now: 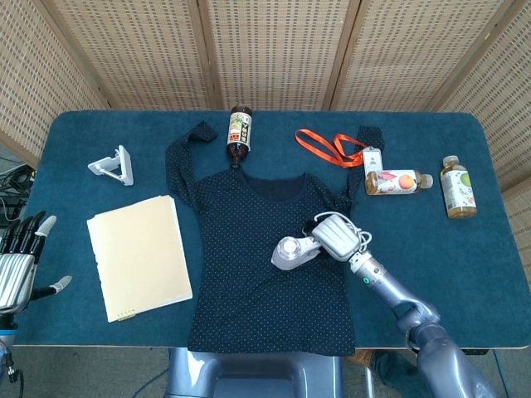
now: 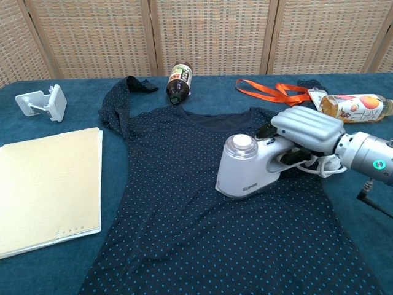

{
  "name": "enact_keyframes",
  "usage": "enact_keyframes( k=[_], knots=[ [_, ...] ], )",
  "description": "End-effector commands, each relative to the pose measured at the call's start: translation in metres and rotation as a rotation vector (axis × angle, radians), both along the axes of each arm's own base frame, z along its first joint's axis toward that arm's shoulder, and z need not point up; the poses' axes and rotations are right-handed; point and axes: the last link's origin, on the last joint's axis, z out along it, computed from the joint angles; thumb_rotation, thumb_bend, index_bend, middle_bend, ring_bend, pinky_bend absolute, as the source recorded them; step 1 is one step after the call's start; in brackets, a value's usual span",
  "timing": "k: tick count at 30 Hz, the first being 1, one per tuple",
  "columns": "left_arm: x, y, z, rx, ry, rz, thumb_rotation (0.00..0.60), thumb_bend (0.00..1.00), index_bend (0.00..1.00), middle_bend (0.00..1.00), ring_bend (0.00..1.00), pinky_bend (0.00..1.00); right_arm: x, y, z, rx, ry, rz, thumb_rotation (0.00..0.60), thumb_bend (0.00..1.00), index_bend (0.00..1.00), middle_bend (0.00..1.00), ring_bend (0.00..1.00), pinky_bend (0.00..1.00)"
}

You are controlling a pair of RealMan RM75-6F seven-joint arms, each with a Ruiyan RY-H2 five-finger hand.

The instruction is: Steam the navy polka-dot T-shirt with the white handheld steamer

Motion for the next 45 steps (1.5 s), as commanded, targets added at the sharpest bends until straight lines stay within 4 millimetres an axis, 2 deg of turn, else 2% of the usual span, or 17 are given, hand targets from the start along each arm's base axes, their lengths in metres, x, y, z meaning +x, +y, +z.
enact_keyframes(
  k=[1,6,11,14,18,28,36,45],
  knots=[
    [-0.001,0.0,0.0,0.001,0.004,0.001,0.6,0.0,0.0,0.0,0.0,0.0,0.013,0.006,-0.009,0.022,-0.012,0.048,0.6,1.0,0.65,0.59,0.71,0.98],
    [-0.001,0.0,0.0,0.001,0.005,0.002,0.6,0.0,0.0,0.0,0.0,0.0,0.037,0.023,-0.026,0.074,-0.011,0.165,0.6,1.0,0.65,0.59,0.71,0.98],
    [-0.002,0.001,0.0,0.001,0.006,0.004,0.6,0.0,0.0,0.0,0.0,0.0,0.055,0.035,-0.035,0.109,-0.035,0.234,0.6,1.0,0.65,0.59,0.71,0.98],
    [-0.003,0.001,0.001,0.003,0.004,0.005,0.6,0.0,0.0,0.0,0.0,0.0,0.061,0.038,-0.037,0.116,-0.042,0.249,0.6,1.0,0.65,0.59,0.71,0.98],
    [-0.003,0.0,0.002,0.007,0.002,0.006,0.6,0.0,0.0,0.0,0.0,0.0,0.06,0.038,-0.035,0.115,-0.036,0.236,0.6,1.0,0.65,0.59,0.71,0.98],
    [-0.003,-0.001,0.002,0.009,0.004,0.003,0.6,0.0,0.0,0.0,0.0,0.0,0.03,0.027,-0.013,0.079,0.008,0.172,0.6,1.0,0.65,0.59,0.71,0.98],
    [0.001,-0.001,0.001,0.002,0.004,-0.006,0.6,0.0,0.0,0.0,0.0,0.0,-0.011,0.013,0.019,0.011,0.065,0.087,0.6,1.0,0.65,0.59,0.71,0.98],
    [0.002,-0.004,-0.001,0.001,0.009,-0.013,0.6,0.0,0.0,0.0,0.0,0.0,-0.051,0.006,0.04,-0.04,0.134,-0.025,0.6,1.0,0.65,0.59,0.71,0.98]
  ],
)
